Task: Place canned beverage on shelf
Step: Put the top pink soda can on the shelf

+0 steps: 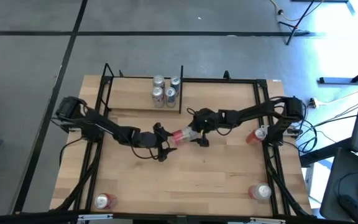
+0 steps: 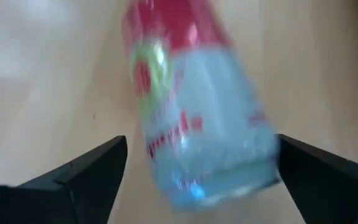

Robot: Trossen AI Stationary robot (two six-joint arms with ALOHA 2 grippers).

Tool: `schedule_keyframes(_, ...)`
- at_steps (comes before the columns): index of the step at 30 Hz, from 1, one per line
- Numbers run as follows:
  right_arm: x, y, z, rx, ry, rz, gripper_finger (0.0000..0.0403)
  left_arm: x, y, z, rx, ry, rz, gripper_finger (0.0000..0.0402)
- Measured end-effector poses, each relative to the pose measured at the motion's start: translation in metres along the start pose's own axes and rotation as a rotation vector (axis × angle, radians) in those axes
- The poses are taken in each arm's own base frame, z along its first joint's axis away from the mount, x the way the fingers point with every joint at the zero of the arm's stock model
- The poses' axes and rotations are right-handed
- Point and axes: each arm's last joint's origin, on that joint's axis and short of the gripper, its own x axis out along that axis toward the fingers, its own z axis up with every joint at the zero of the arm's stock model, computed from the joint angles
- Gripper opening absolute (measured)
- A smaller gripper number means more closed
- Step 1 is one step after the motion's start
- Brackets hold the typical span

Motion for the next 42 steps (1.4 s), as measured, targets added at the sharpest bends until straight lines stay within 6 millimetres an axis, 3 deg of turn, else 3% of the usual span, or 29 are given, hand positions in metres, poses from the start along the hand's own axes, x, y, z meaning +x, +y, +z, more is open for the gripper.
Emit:
schedule_keyframes(12,0.017,0.009,-0.003,-0.041,-0.022,0.011,0.0384,0.038,0.009,0.01,0.026,0.047,0.052,0.0328)
schedule_keyframes(15,0.019,0.009,-0.007,-0.037,-0.005,0.014,0.0366,0.04,0.012,0.009,0.024,0.076,0.06,0.0328)
schedule_keyframes(20,0.019,0.008,-0.008,-0.036,0.013,-0.01,0.0282,0.038,0.009,0.008,0.026,0.085,0.047,0.0328)
schedule_keyframes(25,0.01,0.009,-0.004,-0.028,0.071,-0.036,0.0277,0.021,0.0,0.015,0.05,0.121,0.008,0.0328)
schedule_keyframes(28,-0.001,0.007,0.007,-0.013,0.152,-0.06,0.0277,0.006,-0.005,0.016,0.109,0.189,-0.011,0.0328)
schedule_keyframes(32,-0.014,0.008,0.037,-0.023,0.282,-0.143,0.0277,-0.009,-0.013,0.014,0.162,0.204,0.005,0.0328)
schedule_keyframes(38,-0.041,0.015,0.087,0.055,0.468,-0.187,0.0277,-0.016,-0.018,-0.012,0.222,0.156,-0.056,0.0328)
schedule_keyframes(42,-0.062,0.019,0.106,0.145,0.569,-0.202,0.0277,-0.023,-0.017,-0.028,0.232,0.092,-0.098,0.0328)
